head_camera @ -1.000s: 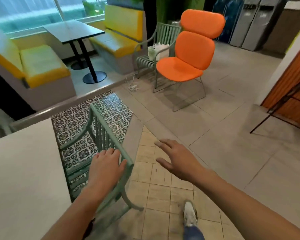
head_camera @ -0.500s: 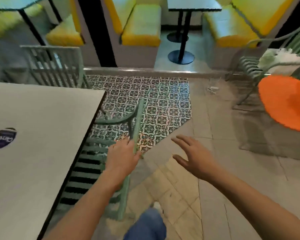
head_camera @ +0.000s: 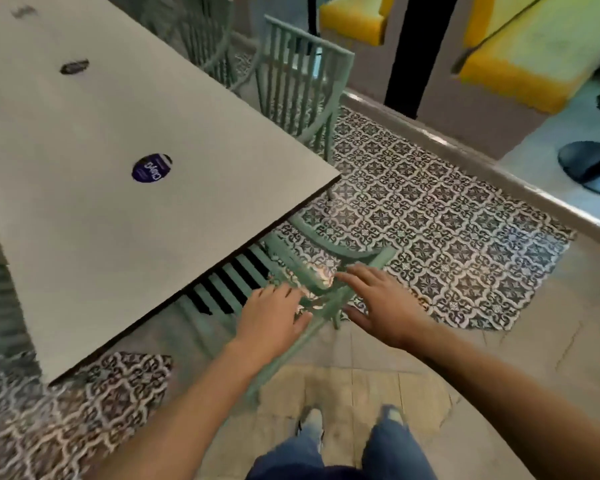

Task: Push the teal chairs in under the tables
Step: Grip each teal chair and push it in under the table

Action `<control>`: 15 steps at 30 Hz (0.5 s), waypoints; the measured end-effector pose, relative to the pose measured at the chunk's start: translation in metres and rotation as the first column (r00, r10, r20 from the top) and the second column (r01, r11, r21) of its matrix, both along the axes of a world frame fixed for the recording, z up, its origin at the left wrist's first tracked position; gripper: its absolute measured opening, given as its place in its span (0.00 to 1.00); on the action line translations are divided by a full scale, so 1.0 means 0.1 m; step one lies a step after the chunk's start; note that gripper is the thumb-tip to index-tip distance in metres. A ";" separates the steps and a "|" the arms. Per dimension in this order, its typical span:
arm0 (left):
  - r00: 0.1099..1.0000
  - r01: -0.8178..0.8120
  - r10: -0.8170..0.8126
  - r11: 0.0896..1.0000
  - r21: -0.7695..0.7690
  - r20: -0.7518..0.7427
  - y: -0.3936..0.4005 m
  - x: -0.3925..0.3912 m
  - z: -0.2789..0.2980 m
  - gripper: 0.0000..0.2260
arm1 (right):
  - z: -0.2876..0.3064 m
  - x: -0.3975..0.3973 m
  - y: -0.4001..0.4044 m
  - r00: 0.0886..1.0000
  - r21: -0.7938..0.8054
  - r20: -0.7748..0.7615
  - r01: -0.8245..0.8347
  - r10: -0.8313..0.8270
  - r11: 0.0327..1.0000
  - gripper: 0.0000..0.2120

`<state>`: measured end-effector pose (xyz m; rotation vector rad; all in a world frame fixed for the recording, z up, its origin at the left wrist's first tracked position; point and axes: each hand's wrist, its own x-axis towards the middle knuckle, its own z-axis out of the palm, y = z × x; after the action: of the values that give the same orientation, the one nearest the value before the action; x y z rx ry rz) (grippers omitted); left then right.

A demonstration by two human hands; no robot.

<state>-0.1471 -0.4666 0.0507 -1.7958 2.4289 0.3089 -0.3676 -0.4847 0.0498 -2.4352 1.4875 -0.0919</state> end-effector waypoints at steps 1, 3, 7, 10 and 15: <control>0.999 -0.043 0.042 0.998 0.040 0.022 0.03 0.01 -0.05 0.21 | -0.04 0.00 -0.13 0.997 0.008 -0.008 -0.071 0.071 0.997 0.28; 0.986 -0.152 0.141 0.981 0.124 0.088 0.17 0.04 -0.16 0.23 | -0.17 0.00 -0.33 0.979 0.068 -0.011 -0.202 0.204 0.977 0.28; 0.922 -0.388 0.361 0.852 0.351 0.144 0.69 0.08 -0.32 0.26 | -0.42 -0.13 -0.61 0.902 0.206 -0.074 -0.403 0.425 0.892 0.30; 0.809 -0.560 0.582 0.718 0.413 0.084 0.95 0.11 -0.42 0.28 | -0.57 -0.23 -0.74 0.867 0.230 -0.067 -0.468 0.493 0.853 0.27; 0.721 -0.673 0.688 0.665 0.323 0.084 1.07 0.14 -0.62 0.19 | -0.59 -0.24 -0.92 0.832 0.254 -0.131 -0.497 0.539 0.829 0.22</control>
<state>-0.1328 -0.3596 -0.0117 -2.4530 1.4631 0.7719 -0.3915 -0.5771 -0.0091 -2.6290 0.7848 0.4130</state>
